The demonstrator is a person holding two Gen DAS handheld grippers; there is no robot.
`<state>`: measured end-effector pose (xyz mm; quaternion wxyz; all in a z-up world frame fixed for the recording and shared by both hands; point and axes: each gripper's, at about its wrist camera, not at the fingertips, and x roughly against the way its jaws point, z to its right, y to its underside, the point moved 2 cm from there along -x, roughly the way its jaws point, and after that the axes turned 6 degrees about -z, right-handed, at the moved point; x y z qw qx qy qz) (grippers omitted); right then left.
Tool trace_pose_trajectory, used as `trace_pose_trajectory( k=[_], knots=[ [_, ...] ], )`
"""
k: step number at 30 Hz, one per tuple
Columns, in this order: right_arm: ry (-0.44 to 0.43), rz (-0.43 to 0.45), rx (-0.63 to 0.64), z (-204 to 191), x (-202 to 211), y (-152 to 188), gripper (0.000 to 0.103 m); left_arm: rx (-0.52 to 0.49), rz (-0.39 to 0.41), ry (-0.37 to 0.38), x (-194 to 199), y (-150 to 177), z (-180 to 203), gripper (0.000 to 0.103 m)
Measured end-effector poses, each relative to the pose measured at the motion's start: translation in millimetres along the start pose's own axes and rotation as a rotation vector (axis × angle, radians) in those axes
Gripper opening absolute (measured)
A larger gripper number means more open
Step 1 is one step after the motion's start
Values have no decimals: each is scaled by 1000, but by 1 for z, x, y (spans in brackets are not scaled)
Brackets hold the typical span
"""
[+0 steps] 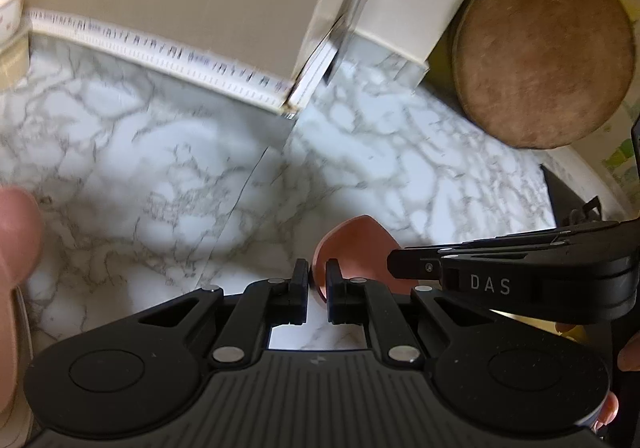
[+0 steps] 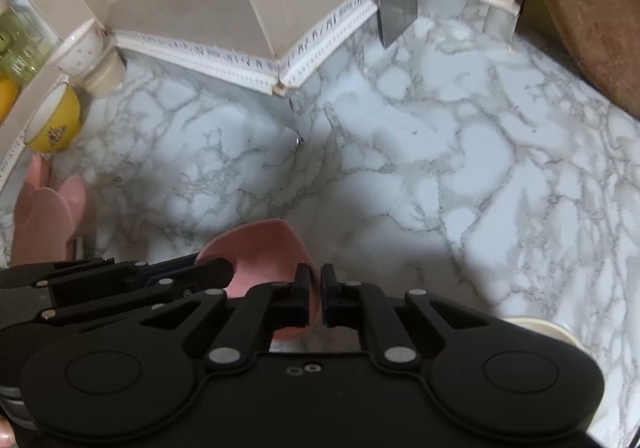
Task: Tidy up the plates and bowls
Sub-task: 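Lift the heart dish with both grippers and lower it into the cream bowl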
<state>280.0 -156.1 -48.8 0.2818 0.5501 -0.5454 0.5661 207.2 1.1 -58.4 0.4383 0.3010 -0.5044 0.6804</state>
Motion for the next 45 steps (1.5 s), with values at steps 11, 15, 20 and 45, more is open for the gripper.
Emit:
trace_pose_trajectory(
  k=[11, 15, 20, 45],
  knots=[
    [33, 107, -5, 16, 76, 13, 7, -93, 58, 76, 45, -5, 52, 8],
    [51, 129, -25, 29, 91, 25, 7, -136, 57, 94, 46, -2, 75, 8],
    [69, 138, -62, 51, 100, 41, 7, -186, 24, 107, 36, 6, 101, 8],
    [81, 66, -131, 95, 61, 79, 7, -373, -113, 24, -31, 36, 136, 8]
  ],
)
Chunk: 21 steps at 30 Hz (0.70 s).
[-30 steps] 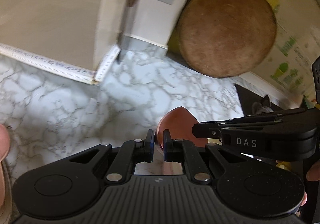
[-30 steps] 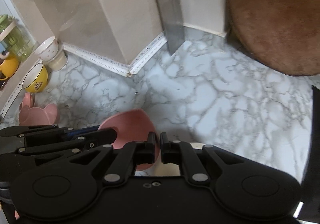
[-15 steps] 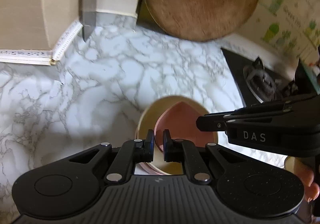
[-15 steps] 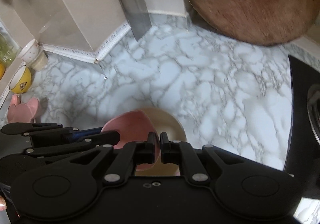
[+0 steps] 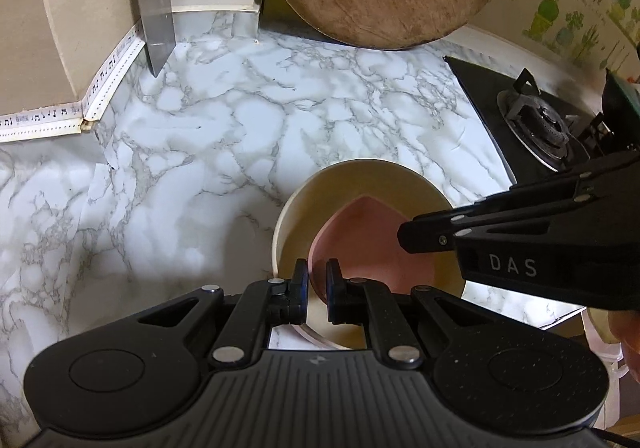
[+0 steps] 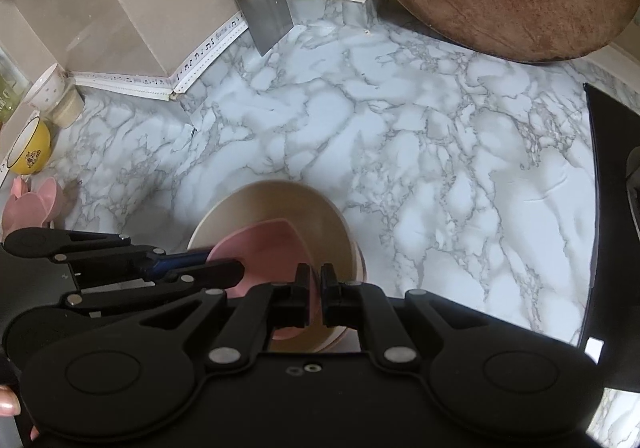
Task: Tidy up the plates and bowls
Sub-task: 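Lift the heart dish with both grippers and lower it into the cream bowl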
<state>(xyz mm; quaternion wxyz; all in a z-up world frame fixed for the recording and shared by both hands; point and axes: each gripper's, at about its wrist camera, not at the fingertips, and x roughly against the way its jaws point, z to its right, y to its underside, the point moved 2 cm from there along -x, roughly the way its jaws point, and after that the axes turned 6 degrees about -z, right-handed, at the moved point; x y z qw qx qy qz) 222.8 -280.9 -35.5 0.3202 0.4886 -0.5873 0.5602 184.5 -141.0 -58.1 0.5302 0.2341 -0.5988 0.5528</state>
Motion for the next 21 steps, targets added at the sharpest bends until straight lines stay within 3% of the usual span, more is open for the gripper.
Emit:
trace_pose_trajectory(
  k=[13, 21],
  knots=[
    [56, -23, 67, -11, -6, -1, 7, 13, 3, 16, 6, -1, -4, 8],
    [27, -32, 66, -14, -5, 3, 8, 2, 24, 4, 10, 2, -2, 8]
  ],
)
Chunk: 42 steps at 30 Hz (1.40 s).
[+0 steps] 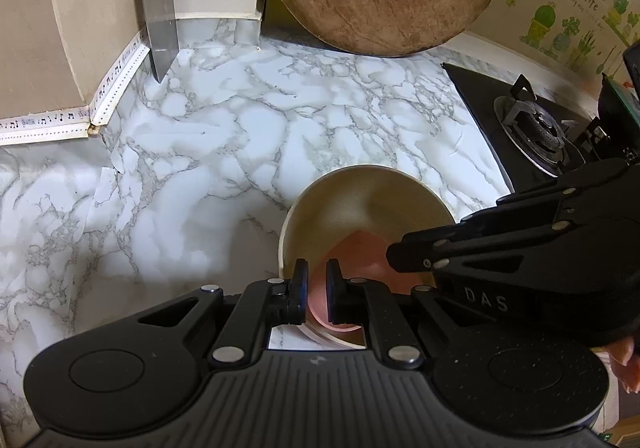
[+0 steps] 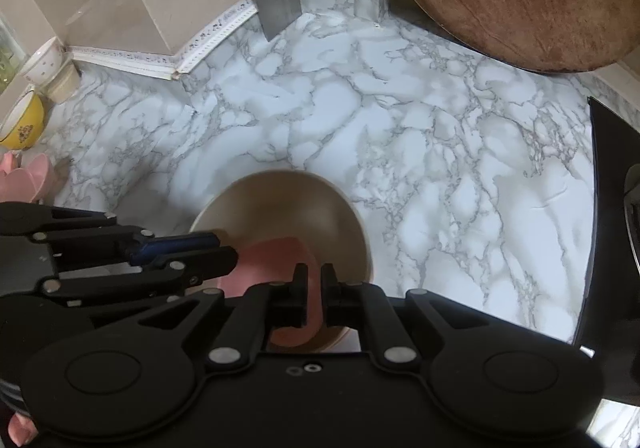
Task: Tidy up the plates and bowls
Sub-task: 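Lift the heart dish with both grippers and lower it into the cream bowl, then open both grippers to release the heart dish inside the cream bowl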
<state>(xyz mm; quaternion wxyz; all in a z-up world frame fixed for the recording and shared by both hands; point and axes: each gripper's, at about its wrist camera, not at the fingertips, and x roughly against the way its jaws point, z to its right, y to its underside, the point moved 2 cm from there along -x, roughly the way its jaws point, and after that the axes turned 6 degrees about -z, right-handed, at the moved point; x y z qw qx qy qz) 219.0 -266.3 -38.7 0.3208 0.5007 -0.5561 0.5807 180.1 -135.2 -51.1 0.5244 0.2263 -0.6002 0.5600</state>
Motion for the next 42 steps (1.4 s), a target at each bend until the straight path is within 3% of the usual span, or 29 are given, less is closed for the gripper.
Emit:
trace_pose_trajectory(
  k=[24, 26, 30, 37, 42],
  knots=[
    [-39, 153, 22, -9, 48, 23, 9, 23, 111, -35, 43, 20, -7, 12],
    [-44, 179, 25, -10, 54, 25, 9, 21, 127, -45, 49, 21, -7, 18],
    [-68, 212, 18, -9, 62, 29, 10, 24, 173, -49, 61, 25, -6, 55],
    [-98, 259, 33, -12, 72, 41, 11, 26, 243, -65, 82, 33, -4, 74],
    [-111, 293, 34, -14, 79, 48, 13, 30, 266, -67, 92, 39, -5, 75]
  ],
)
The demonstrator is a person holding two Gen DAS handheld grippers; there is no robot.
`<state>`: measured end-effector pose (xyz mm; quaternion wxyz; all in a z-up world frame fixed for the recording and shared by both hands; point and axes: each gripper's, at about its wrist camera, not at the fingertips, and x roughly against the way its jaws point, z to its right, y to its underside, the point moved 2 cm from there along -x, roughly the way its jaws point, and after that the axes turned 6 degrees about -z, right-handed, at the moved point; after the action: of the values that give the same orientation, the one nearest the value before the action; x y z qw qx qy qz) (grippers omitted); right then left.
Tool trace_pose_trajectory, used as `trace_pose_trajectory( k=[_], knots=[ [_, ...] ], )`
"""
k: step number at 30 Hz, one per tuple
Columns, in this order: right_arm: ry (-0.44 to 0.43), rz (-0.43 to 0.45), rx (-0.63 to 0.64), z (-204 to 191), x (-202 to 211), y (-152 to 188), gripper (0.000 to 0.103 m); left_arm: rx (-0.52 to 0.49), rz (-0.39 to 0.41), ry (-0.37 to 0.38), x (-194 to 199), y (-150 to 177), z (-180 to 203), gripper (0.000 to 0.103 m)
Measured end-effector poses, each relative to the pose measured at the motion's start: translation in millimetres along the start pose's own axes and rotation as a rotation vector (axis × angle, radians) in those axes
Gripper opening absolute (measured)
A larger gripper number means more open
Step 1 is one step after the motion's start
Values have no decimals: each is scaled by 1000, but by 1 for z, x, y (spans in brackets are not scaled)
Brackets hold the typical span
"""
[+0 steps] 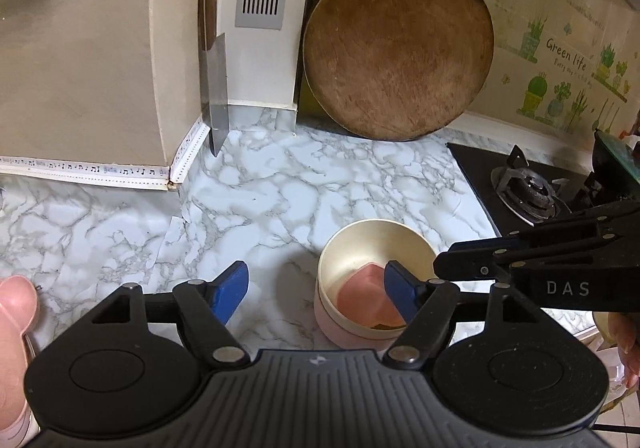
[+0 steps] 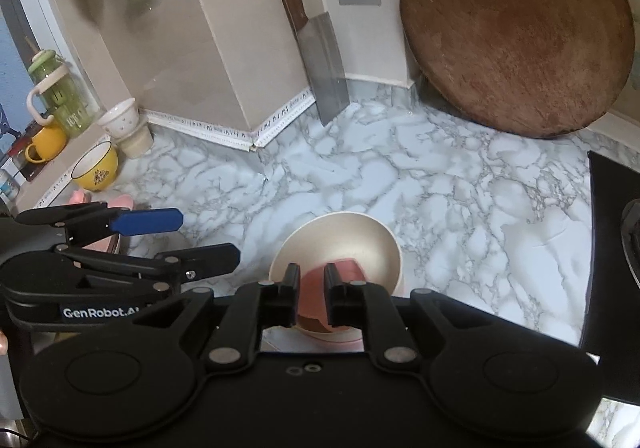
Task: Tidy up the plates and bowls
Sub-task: 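Open both grippers to release the heart dish inside the cream bowl, then close both grippers on the rim of the stacked bowls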
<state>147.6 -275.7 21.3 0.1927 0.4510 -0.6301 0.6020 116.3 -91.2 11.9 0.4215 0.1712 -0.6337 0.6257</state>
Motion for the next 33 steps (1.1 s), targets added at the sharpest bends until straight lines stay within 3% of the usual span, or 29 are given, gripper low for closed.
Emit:
trace_pose_trajectory(
  k=[3, 7, 11, 13, 14, 16, 17, 18, 25, 28, 33],
  knots=[
    [12, 46, 20, -2, 8, 3, 13, 10, 11, 3, 6, 4, -3, 75],
    [-126, 97, 6, -1, 19, 5, 14, 35, 20, 19, 13, 10, -10, 76],
    [-136, 139, -12, -3, 31, 4, 15, 62, 34, 28, 19, 15, -17, 76],
    [-181, 160, -39, -2, 37, 5, 22, 76, 37, 34, 21, 17, -20, 76],
    [-220, 163, -52, -1, 40, 5, 28, 82, 40, 35, 22, 18, -22, 76],
    [-259, 159, -55, -1, 44, 5, 96, 84, 46, 35, 24, 19, -23, 76],
    [-282, 184, -53, -2, 45, 6, 94, 86, 51, 34, 26, 20, -22, 76],
    [-283, 177, -52, -2, 43, 5, 102, 86, 54, 37, 27, 20, -22, 76],
    [-169, 130, -27, 0, 39, 8, 102, 70, 60, 34, 26, 22, -18, 79],
    [-97, 80, -71, 10, 33, 13, 102, 81, 46, 38, 21, 23, -18, 79],
    [-69, 53, -166, 32, 19, 21, 102, 94, 16, 24, 7, 21, -17, 79]
  ],
)
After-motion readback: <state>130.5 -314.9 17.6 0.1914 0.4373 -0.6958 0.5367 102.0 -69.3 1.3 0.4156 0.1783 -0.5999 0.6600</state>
